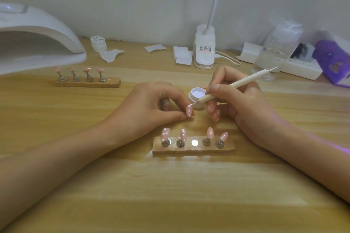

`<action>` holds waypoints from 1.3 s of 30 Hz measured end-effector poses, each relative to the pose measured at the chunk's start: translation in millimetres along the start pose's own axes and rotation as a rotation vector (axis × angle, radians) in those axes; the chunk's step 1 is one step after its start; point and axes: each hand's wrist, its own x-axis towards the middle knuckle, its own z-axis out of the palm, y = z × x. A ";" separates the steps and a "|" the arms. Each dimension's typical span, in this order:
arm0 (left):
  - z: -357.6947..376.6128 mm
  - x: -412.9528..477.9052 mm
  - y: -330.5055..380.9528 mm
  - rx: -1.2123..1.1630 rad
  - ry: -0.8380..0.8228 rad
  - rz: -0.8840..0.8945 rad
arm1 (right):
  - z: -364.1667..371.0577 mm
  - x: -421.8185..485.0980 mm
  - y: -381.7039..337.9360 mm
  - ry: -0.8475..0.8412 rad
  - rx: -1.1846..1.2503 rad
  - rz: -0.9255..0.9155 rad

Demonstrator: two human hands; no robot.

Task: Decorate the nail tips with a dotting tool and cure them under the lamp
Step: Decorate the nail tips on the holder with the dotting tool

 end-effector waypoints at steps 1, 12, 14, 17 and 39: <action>0.2 0.0 -0.1 -0.003 0.001 -0.003 | 0.1 0.0 0.1 -0.001 -0.009 0.008; 1.0 0.0 -1.0 -0.033 -0.007 -0.021 | -1.4 0.8 0.2 0.023 0.043 0.023; 1.1 0.1 -1.4 -0.048 -0.002 -0.031 | -2.5 1.7 0.2 0.037 0.074 0.033; 1.3 -0.4 -0.7 -0.010 -0.022 -0.027 | -4.0 3.2 -0.1 0.046 0.129 0.049; -19.3 -14.9 38.7 -0.265 0.164 -0.041 | -9.3 2.8 -1.1 0.089 0.239 0.094</action>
